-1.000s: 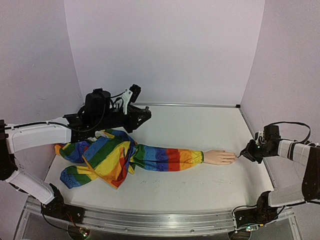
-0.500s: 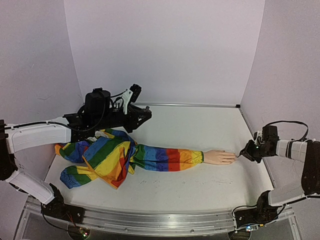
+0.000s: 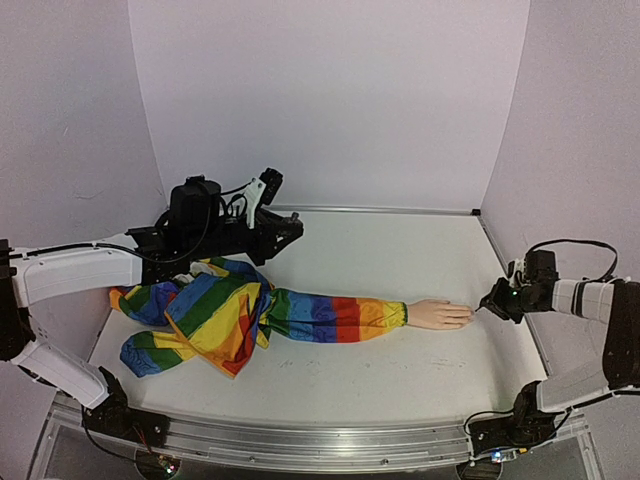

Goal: Paint the nails

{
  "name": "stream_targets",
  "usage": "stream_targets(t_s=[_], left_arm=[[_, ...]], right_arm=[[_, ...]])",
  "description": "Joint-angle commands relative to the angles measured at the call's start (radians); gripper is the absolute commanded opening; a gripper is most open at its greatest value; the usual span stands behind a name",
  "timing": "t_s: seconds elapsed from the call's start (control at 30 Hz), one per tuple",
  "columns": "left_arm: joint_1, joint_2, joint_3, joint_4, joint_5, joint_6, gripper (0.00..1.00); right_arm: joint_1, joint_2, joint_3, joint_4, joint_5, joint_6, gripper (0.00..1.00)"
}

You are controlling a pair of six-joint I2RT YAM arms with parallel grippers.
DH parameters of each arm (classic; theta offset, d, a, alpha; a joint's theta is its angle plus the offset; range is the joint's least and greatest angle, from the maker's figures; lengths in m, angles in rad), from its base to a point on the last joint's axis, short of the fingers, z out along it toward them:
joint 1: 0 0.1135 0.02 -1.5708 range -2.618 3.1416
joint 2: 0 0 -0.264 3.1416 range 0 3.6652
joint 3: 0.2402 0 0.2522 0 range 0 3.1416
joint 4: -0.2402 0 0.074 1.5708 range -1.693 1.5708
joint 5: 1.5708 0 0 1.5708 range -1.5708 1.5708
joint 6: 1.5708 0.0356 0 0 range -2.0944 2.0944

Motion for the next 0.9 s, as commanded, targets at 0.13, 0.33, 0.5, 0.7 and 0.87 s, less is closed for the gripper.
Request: stream_targets(t_s=[0.13, 0.33, 0.5, 0.7, 0.87], left_arm=[[0.0, -0.015, 0.056, 0.041, 0.004, 0.0, 0.0], [-0.001, -0.021, 0.049, 0.041, 0.0, -0.003, 0.0], [-0.001, -0.02, 0.051, 0.041, 0.008, -0.008, 0.0], [-0.001, -0.023, 0.049, 0.04, 0.009, -0.009, 0.0], [-0.001, -0.026, 0.046, 0.039, 0.008, -0.01, 0.0]], right_arm=[[-0.004, 0.0, 0.01, 0.023, -0.021, -0.025, 0.0], [-0.004, 0.019, 0.01, 0.032, -0.034, -0.029, 0.0], [-0.003, 0.035, 0.011, 0.036, -0.046, -0.034, 0.0], [-0.004, 0.039, 0.01, 0.039, -0.047, -0.034, 0.0], [-0.004, 0.048, 0.011, 0.04, -0.047, -0.032, 0.0]])
